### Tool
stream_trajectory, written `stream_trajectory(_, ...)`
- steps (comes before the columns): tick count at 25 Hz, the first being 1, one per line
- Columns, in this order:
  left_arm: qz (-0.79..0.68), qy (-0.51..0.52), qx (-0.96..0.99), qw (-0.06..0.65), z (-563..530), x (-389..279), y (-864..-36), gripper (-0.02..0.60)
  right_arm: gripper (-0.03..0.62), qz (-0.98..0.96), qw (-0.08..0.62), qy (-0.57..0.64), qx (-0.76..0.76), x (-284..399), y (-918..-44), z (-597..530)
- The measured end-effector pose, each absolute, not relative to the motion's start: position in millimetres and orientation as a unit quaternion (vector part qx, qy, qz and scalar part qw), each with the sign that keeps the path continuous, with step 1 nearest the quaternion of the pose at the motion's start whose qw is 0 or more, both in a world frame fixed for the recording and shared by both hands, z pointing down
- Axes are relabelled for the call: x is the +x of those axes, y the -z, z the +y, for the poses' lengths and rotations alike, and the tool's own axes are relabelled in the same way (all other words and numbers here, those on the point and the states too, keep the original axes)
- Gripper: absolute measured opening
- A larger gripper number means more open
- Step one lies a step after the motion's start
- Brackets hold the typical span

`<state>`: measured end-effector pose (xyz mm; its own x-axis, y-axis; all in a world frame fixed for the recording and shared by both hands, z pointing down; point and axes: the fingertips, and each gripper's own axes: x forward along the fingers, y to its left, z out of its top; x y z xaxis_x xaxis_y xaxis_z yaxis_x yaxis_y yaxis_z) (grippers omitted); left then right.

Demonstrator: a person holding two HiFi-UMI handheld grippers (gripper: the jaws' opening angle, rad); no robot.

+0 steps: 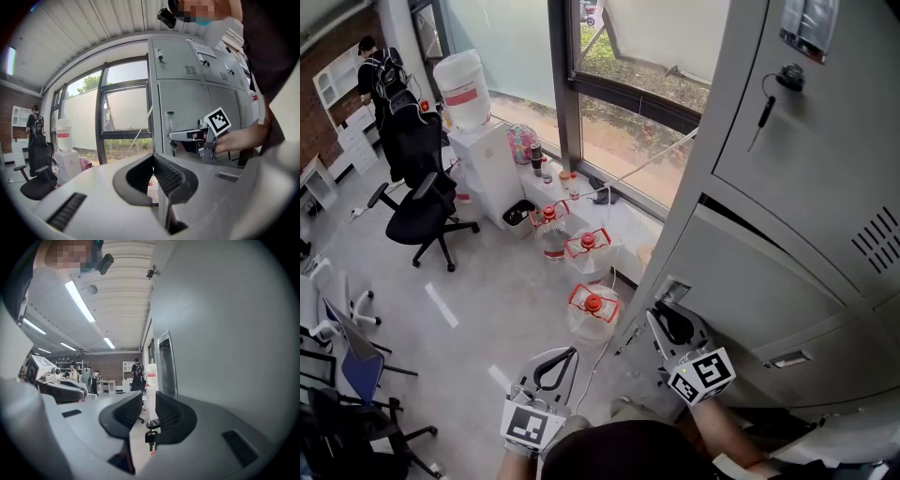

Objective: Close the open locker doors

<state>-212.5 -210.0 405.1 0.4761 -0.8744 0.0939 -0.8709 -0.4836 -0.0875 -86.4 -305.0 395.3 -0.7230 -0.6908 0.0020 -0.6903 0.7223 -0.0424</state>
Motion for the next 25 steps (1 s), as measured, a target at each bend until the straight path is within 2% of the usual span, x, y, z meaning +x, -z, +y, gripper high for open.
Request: stream_trajectory(25, 0.517, 0.062, -0.854, 0.004, -218, -213, -408, 0.009, 0.089, 0.927, -0.002, 0.02, -0.374, -82, -395, -314)
